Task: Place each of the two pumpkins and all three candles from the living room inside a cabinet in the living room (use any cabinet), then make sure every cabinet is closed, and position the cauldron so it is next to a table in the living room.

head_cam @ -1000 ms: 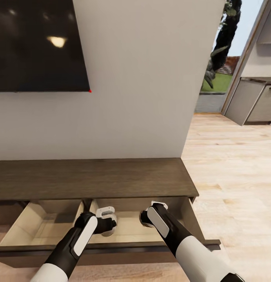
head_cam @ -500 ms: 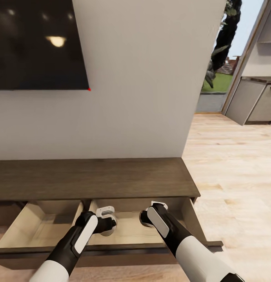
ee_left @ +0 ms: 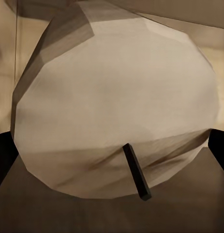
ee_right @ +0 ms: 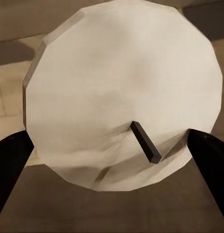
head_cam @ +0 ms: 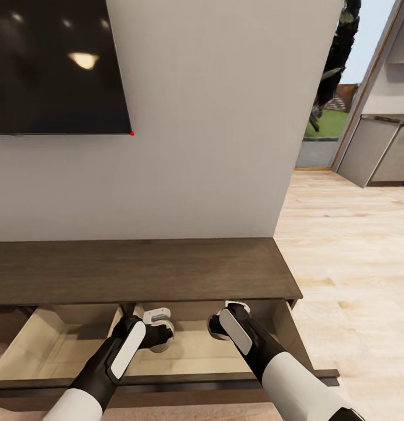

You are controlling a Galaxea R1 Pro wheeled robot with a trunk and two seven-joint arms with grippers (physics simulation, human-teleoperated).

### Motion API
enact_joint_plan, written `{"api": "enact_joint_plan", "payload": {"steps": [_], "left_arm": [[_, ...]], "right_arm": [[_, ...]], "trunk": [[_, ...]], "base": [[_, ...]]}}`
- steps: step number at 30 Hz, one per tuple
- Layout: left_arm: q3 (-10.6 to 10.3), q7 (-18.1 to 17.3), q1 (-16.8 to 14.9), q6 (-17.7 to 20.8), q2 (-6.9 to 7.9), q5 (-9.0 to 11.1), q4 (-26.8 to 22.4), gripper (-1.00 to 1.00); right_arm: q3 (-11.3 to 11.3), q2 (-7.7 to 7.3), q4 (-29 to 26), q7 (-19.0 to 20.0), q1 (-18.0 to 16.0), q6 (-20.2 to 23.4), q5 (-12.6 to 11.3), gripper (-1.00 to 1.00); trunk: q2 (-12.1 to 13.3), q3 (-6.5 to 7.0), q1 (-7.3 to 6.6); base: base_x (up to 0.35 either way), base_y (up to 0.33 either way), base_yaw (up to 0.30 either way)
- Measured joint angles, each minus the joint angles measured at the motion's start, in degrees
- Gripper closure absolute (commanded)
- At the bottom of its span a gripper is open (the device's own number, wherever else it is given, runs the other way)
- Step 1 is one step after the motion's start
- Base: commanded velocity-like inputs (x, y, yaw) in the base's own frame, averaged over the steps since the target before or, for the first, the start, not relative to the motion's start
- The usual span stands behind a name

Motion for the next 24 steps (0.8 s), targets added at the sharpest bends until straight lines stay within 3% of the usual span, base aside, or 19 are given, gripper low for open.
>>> {"api": "enact_joint_plan", "payload": {"steps": [24], "left_arm": [[-0.12, 0.06, 0.00, -0.08, -0.09, -0.10, 0.00, 1.00]], "right_arm": [[0.28, 0.00, 2.71, 0.15, -0.07, 0.12, 0.27, 1.00]], "trunk": [[-9.63, -4.31, 5.27]], "base": [[0.000, 0.000, 0.000]]}}
